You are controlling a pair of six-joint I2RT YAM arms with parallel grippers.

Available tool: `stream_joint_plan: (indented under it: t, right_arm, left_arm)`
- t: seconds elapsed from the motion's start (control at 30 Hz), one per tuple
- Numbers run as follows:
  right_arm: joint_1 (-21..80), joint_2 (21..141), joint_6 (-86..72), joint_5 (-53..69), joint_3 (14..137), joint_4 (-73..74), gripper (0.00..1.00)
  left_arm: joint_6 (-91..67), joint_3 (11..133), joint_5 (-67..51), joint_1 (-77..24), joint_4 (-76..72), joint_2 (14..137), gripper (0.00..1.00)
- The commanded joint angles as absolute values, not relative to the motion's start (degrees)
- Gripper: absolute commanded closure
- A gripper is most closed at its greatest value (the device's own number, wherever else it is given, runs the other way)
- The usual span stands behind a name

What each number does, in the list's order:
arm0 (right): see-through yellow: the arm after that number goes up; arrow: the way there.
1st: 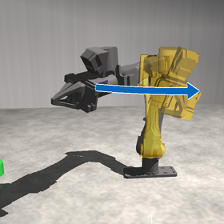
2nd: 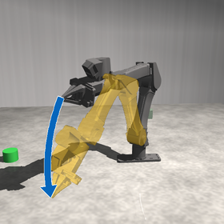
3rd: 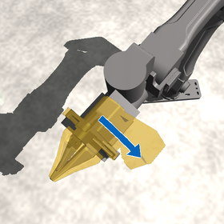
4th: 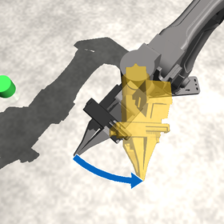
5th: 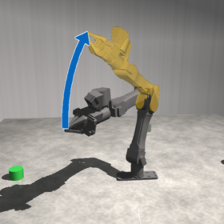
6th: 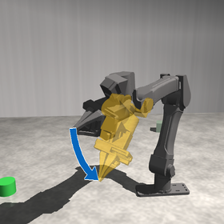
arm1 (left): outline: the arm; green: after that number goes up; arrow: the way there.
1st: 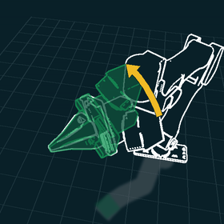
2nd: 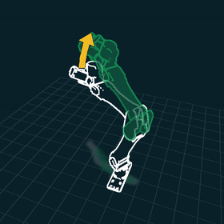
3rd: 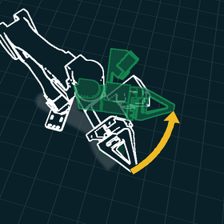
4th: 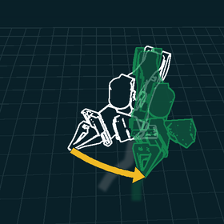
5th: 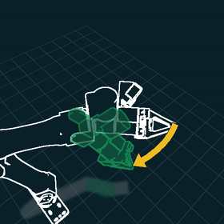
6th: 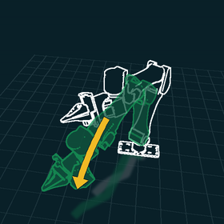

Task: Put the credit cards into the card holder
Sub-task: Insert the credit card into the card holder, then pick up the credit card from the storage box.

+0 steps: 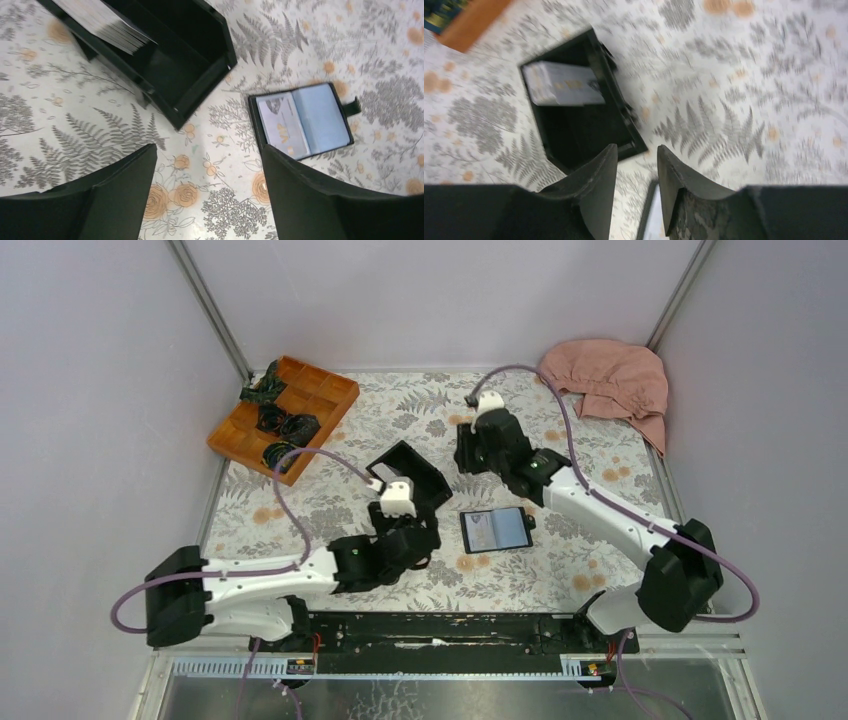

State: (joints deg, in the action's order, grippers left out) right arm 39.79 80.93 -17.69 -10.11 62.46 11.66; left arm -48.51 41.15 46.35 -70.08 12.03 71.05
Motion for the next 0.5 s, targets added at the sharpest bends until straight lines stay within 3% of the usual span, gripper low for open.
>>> stream_joint_plan:
  t: [0.0, 0.1, 0.2, 0.4, 0.47]
  right_arm:
    - [40.3, 83.1, -10.3, -4.4, 70.3, 4.4, 0.55]
    - [40.3, 82.1, -9.8, -0.6, 68.5, -5.9, 0.39]
    - [40.1, 80.6, -10.0, 1.5, 65.1, -16.0, 0.25]
    - [40.1, 83.2, -7.4, 0.3, 66.3, -21.3, 0.21]
    - [40.2, 85.8, -6.2, 2.9, 69.5, -17.5, 0.12]
  left_arm:
    - [-49.8, 39.0, 55.1, -70.2, 15.7, 65.1, 0.12]
    - [-48.6, 39.2, 58.3, -70.0, 16.2, 63.0, 0.01]
    - [-44.2, 38.1, 58.7, -69.5, 12.2, 61.2, 0.00]
    - [-38.2, 31.4, 48.2, -61.4, 0.6, 54.0, 0.00]
    - [-37.9, 30.0, 44.8, -57.5, -0.3, 51.8, 0.00]
